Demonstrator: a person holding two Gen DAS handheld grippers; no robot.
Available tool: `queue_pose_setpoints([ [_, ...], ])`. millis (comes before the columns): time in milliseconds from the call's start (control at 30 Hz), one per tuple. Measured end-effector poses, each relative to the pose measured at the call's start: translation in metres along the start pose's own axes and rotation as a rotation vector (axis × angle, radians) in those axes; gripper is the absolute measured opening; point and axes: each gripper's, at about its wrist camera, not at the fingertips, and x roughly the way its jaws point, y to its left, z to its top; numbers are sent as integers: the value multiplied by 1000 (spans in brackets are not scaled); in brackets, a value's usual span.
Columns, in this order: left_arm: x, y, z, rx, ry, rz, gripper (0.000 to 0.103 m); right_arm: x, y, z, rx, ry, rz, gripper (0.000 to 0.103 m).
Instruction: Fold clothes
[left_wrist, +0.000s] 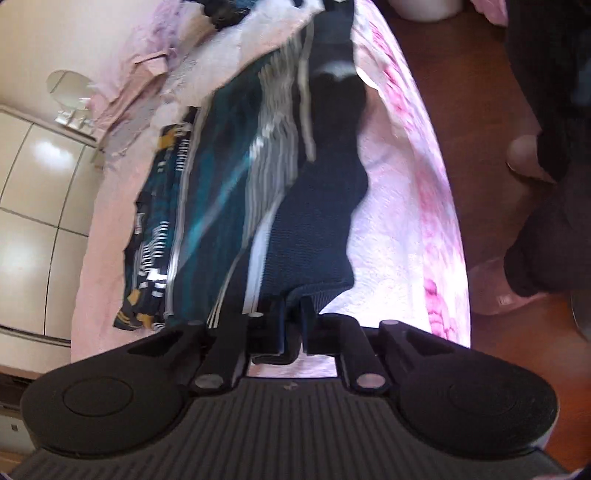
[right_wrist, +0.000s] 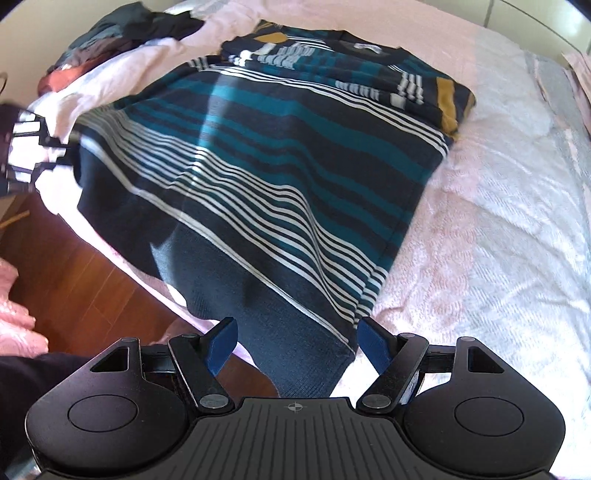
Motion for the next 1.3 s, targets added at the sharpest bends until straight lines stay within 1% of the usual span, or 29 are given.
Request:
queue_pose_setpoints([
  [67,-5,10,0,-31,-1,-14,6,2,7,-5,-70,2,-13,75],
  [267,-9,41,4,-140,19,-1,5,23,28,-37,-363,30,-108,75],
  [400,0,49,7,-203,36,-6,5,37,42,-58,-558,49,-171,75],
  [533,4,50,9,-228,58,-7,5,51,57,-79,-753,68,-235,74],
  [567,3,51,11,-231,65,-10,5,51,55,-81,-759,51,-236,74],
  [600,1,52,13,-236,72,-14,5,49,52,-80,-743,33,-227,61],
  [633,-2,54,15,-244,77,-16,5,43,46,-75,-710,25,-199,28],
  [667,-5,57,17,-256,80,-15,5,33,39,-69,-673,7,-173,18],
  [767,-15,78,24,-335,93,-4,5,-3,16,-43,-553,-39,-82,14],
  [833,-16,102,25,-418,105,-2,5,-32,-6,-16,-454,-82,-13,13],
  [900,-11,131,23,-502,121,-3,5,-52,-30,15,-375,-115,41,13],
  [933,-6,145,21,-542,129,-2,5,-54,-45,33,-334,-136,49,13],
  [1033,27,191,3,-670,170,-21,5,-57,-89,87,-212,-200,59,13],
  [1100,58,216,-15,-748,179,-46,5,-40,-116,119,-138,-209,60,13],
  [1167,96,233,-37,-843,212,-115,5,-12,-141,145,-56,-199,66,13],
  [1233,127,243,-56,-924,223,-175,6,20,-162,162,56,-184,94,13],
  [1300,151,247,-72,-991,234,-233,6,43,-179,168,171,-157,108,14],
])
